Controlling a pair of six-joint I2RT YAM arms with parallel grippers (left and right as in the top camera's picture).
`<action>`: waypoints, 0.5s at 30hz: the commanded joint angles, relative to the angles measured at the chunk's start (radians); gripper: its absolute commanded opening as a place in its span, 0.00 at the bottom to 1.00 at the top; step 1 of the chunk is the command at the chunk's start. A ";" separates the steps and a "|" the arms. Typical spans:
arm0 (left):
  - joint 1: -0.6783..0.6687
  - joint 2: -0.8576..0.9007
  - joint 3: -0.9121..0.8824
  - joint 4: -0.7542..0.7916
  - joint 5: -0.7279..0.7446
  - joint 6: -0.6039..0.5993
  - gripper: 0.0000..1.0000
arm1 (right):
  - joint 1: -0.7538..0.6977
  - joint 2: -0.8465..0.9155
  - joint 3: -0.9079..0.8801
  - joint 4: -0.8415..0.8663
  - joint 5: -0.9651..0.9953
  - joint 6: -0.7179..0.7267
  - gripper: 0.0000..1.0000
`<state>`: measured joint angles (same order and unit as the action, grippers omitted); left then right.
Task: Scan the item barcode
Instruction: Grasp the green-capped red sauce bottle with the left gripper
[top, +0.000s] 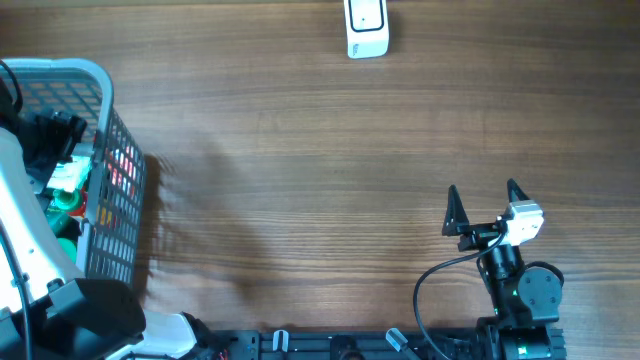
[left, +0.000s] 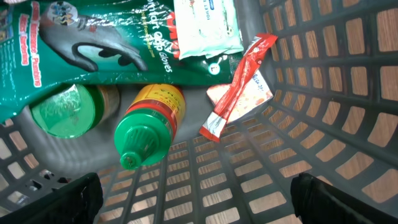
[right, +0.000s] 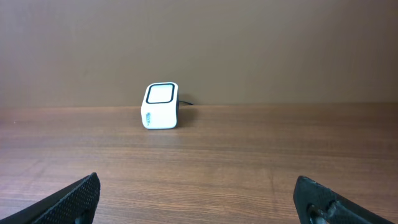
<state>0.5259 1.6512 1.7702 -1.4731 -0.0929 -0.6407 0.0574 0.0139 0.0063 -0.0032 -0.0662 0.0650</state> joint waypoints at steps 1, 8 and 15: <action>0.010 0.004 -0.013 -0.020 -0.014 -0.049 1.00 | 0.004 0.000 -0.001 0.003 0.010 -0.011 1.00; 0.058 0.004 -0.046 -0.083 -0.047 -0.049 1.00 | 0.004 0.000 -0.001 0.003 0.010 -0.010 1.00; 0.140 0.004 -0.095 -0.061 -0.003 -0.048 1.00 | 0.004 0.000 -0.001 0.003 0.010 -0.011 1.00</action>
<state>0.6350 1.6516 1.7134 -1.5551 -0.1146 -0.6720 0.0574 0.0139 0.0063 -0.0032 -0.0662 0.0654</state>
